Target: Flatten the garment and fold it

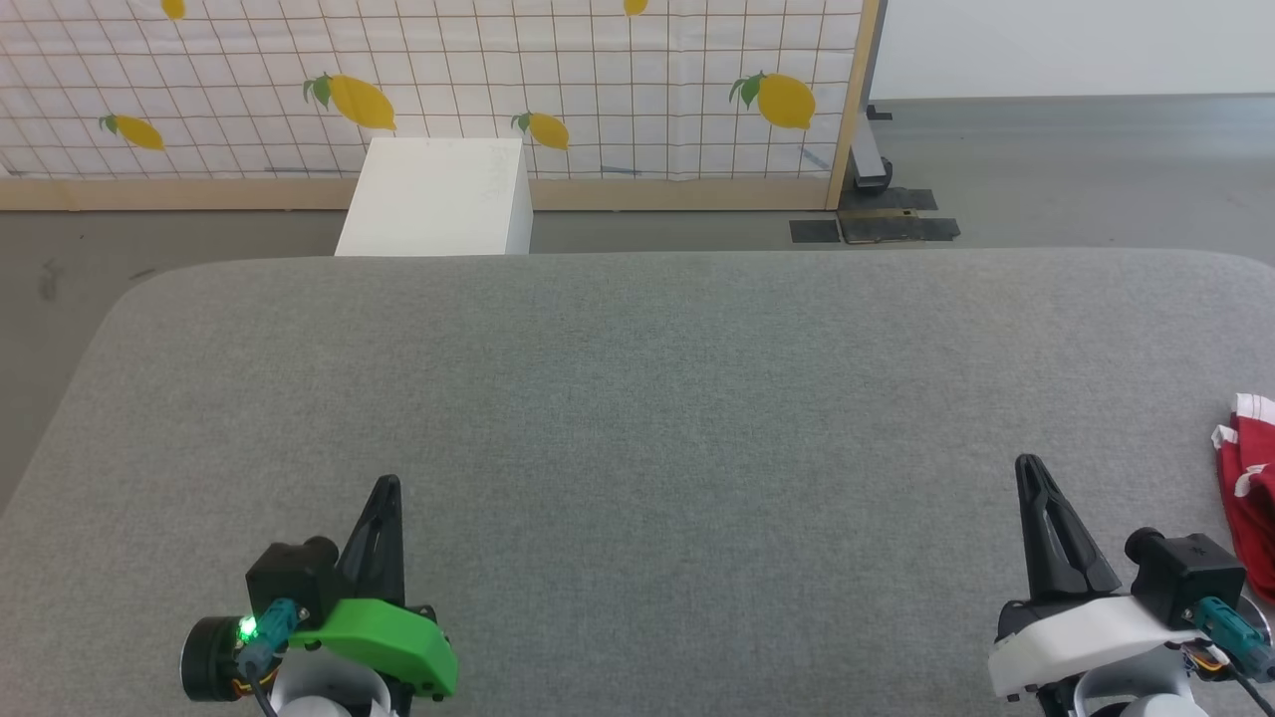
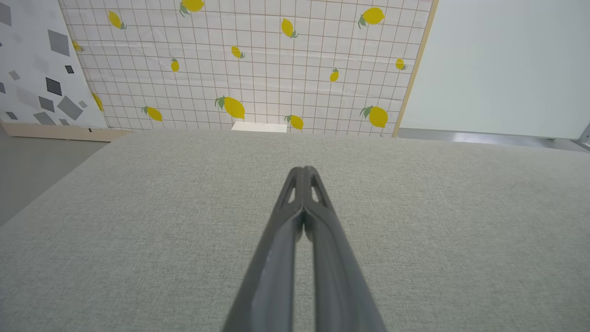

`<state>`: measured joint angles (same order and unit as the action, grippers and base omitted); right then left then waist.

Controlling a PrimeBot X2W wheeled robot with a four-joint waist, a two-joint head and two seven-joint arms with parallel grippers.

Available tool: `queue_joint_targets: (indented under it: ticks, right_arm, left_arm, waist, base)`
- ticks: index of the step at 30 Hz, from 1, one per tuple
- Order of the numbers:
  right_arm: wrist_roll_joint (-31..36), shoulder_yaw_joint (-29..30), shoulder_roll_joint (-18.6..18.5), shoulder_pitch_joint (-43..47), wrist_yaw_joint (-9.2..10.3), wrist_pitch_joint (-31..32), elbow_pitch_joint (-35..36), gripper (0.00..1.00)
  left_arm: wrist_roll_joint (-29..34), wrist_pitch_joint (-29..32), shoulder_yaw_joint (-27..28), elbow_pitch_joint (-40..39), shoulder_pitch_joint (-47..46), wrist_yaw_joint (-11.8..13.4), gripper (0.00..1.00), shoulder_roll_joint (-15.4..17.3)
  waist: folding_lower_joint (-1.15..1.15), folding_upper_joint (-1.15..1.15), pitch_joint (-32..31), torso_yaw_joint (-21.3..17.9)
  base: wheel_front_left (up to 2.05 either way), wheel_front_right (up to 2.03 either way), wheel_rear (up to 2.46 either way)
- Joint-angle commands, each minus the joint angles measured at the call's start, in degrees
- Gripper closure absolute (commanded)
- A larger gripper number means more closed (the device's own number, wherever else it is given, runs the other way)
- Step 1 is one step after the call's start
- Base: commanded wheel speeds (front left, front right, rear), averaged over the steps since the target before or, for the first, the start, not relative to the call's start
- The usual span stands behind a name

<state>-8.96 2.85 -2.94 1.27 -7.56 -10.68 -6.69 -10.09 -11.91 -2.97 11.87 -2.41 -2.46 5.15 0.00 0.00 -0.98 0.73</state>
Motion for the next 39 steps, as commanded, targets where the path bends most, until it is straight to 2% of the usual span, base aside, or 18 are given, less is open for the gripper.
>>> queue_joint_targets:
  ticks: [1,39]
  right_arm:
    - [0.75,-0.17,0.01,-0.26,0.02,0.30,0.41,1.00]
    - [3.86,-1.19,0.03,-0.64,0.04,4.24,2.79,1.00]
  left_arm:
    - [0.48,0.29,0.11,-0.57,0.50,0.24,1.00,-0.36]
    - [4.13,4.70,1.19,-4.86,1.22,1.08,1.00,-1.08]
  waist:
    - [0.00,0.00,0.01,-0.01]
    - [0.00,0.00,0.38,-0.28]
  base:
    - [0.00,0.00,0.00]
    - [0.00,0.00,0.00]
